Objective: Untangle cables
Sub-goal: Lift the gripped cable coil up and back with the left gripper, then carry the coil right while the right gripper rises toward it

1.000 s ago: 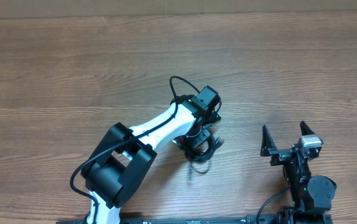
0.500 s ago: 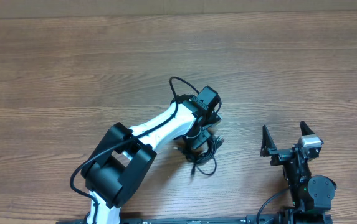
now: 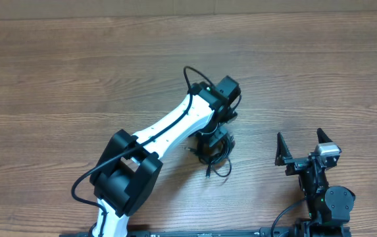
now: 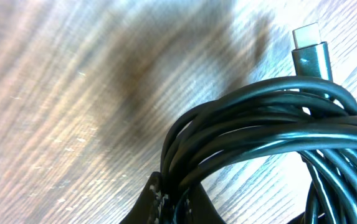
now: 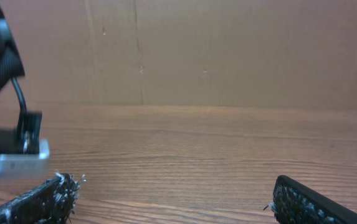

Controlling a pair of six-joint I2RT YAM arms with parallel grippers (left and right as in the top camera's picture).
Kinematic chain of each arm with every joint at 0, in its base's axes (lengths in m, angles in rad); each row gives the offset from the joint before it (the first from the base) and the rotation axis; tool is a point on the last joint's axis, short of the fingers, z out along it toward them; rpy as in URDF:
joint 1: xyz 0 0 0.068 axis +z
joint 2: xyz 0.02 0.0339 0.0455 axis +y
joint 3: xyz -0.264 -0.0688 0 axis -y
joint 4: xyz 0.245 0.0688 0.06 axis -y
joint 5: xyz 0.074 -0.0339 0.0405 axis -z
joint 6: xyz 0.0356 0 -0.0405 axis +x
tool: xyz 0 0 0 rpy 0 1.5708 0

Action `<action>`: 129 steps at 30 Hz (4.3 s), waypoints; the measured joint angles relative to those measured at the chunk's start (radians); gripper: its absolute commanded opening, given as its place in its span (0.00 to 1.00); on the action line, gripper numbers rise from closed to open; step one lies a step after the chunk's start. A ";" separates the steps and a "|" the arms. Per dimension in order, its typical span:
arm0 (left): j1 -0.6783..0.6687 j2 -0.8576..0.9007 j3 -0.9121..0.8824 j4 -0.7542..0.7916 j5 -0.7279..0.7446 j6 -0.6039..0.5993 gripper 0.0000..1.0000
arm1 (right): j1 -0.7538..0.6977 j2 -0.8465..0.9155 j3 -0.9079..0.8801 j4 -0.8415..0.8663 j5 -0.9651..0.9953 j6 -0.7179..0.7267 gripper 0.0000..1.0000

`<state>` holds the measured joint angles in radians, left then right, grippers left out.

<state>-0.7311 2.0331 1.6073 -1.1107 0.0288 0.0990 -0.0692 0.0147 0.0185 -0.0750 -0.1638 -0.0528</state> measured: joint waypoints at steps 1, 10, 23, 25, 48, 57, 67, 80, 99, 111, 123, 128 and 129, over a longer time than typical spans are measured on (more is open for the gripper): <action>0.002 0.000 0.016 -0.012 -0.002 -0.009 0.04 | 0.000 0.000 0.000 -0.001 0.000 0.000 1.00; 0.098 -0.002 0.060 -0.072 0.007 -0.094 0.04 | 0.000 0.000 0.000 0.000 0.000 0.000 1.00; 0.218 -0.220 0.060 -0.085 0.073 -0.119 0.04 | 0.000 0.000 0.000 -0.001 0.000 0.000 1.00; 0.216 -0.246 0.061 -0.090 0.076 -0.124 0.04 | 0.000 0.000 0.000 0.000 0.000 0.000 1.00; 0.217 -0.287 0.061 -0.129 0.077 -0.164 0.04 | 0.000 0.000 0.000 -0.001 0.000 0.000 1.00; 0.217 -0.287 0.061 -0.172 0.077 -0.175 0.04 | 0.000 0.000 0.000 -0.001 0.000 0.000 1.00; 0.217 -0.290 -0.018 -0.167 0.077 -0.176 0.04 | 0.000 0.000 0.000 0.000 0.000 0.000 1.00; 0.223 -0.290 -0.030 -0.146 0.079 -0.179 0.04 | 0.000 0.000 0.000 -0.001 0.000 0.000 1.00; 0.305 -0.354 -0.031 -0.145 0.153 -0.116 0.04 | 0.000 0.000 0.000 0.017 0.000 0.000 1.00; 0.346 -0.410 -0.031 -0.140 0.454 0.332 0.04 | 0.000 0.000 0.000 0.155 -0.061 0.030 1.00; 0.352 -0.412 -0.031 -0.045 0.612 0.418 0.04 | 0.000 0.000 0.168 -0.145 -0.230 0.214 1.00; 0.359 -0.412 -0.031 0.007 0.569 0.288 0.04 | 0.000 0.006 0.313 -0.301 -0.247 0.229 1.00; 0.359 -0.412 -0.031 0.015 0.558 0.261 0.04 | 0.000 0.012 0.339 -0.328 -0.249 0.229 1.00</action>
<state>-0.3721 1.6211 1.5768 -1.0954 0.5865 0.3603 -0.0692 0.0265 0.3573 -0.4030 -0.4129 0.1757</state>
